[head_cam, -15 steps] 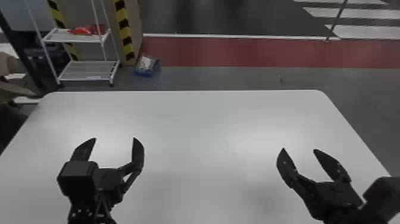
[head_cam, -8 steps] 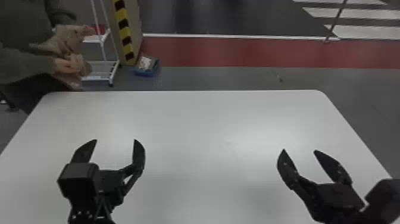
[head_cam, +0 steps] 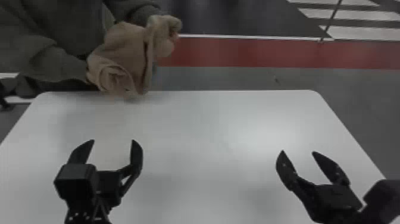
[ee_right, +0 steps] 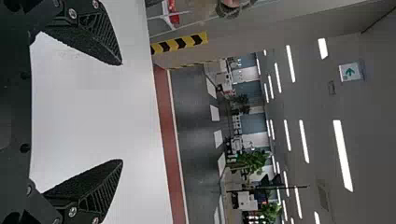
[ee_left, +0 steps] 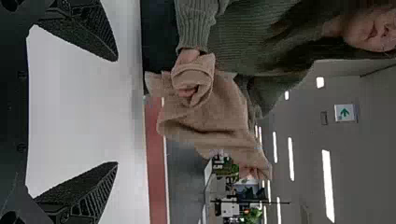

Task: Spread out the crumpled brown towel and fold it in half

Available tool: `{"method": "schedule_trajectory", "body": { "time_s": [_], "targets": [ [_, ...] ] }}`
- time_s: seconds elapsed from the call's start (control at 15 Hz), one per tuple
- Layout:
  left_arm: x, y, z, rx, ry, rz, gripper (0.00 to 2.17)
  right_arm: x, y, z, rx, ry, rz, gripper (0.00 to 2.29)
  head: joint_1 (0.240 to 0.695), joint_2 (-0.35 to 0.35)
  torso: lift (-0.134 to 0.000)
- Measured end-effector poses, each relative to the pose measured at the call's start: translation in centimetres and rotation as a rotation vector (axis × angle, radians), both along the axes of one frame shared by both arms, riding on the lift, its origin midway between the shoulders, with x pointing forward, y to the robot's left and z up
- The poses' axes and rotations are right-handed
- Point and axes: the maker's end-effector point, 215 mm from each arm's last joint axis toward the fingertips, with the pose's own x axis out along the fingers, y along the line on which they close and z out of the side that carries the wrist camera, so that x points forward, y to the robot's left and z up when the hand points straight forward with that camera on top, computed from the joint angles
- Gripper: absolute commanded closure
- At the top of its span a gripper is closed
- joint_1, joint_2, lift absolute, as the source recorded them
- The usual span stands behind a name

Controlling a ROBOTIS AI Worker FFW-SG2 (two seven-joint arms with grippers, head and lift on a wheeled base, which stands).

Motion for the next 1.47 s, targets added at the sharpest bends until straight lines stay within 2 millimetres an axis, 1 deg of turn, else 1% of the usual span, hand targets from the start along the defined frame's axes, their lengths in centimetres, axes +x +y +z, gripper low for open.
{"method": "schedule_trajectory", "body": {
  "time_s": [0.53, 1.13, 1.47],
  "targets": [
    [0.0, -0.3, 0.1, -0.004, -0.003, -0.003, 0.08, -0.1, 0.2, -0.5, 0.005, 0.017, 0.006, 0.14, 0.695, -0.067, -0.128],
    [0.1, -0.2, 0.0, -0.003, -0.001, -0.004, 0.08, -0.1, 0.5, -0.5, 0.008, 0.019, 0.012, 0.17, 0.695, -0.062, -0.128],
    [0.1, 0.0, -0.3, 0.0, 0.004, -0.002, 0.08, 0.0, 0.5, -1.4, 0.007, 0.032, 0.014, 0.19, 0.695, -0.058, -0.128]
  ]
}}
